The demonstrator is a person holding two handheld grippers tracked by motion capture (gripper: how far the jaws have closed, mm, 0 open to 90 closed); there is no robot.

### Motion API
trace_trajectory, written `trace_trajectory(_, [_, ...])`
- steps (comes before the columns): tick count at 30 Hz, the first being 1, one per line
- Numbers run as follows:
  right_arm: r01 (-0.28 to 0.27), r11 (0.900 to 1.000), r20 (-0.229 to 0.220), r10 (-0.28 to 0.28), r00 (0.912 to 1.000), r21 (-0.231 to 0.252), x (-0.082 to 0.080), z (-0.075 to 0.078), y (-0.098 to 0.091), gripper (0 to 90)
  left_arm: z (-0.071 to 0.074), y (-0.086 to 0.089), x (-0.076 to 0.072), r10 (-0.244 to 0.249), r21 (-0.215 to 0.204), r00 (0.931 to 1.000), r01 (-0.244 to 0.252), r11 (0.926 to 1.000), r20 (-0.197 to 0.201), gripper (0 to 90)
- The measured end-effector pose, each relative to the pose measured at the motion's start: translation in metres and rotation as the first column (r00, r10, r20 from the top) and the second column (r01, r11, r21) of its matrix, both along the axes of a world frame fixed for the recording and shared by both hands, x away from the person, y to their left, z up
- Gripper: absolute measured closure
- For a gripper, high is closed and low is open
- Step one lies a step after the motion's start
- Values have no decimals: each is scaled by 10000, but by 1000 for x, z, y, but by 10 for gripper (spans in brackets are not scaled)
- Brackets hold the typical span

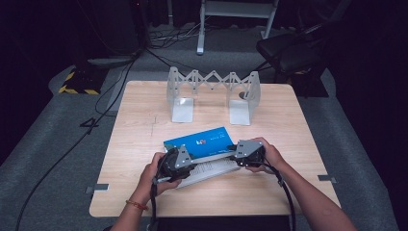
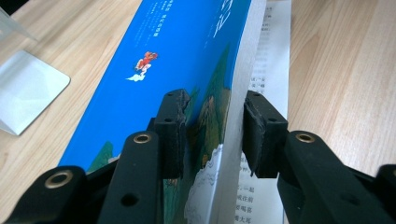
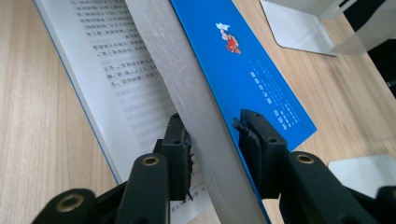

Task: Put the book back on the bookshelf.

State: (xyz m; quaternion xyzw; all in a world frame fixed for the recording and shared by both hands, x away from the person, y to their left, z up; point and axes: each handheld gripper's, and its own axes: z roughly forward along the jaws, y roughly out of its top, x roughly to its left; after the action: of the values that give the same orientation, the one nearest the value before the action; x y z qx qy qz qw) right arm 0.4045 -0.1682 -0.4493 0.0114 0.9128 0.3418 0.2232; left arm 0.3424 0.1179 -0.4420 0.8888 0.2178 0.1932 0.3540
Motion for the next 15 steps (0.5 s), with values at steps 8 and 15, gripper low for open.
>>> trace_trajectory(8, [-127, 9908, -1106, 278, 9935, 1351, 15, -12, -6, 551, -5, 12, 7, -257, -236, 9988, 247, 9994, -418, 656])
trace_trajectory(15, [-45, 9954, -296, 74, 9995, 962, 19, -20, -10, 611, -5, 17, 11, -151, -714, 9973, 99, 9974, -718, 629])
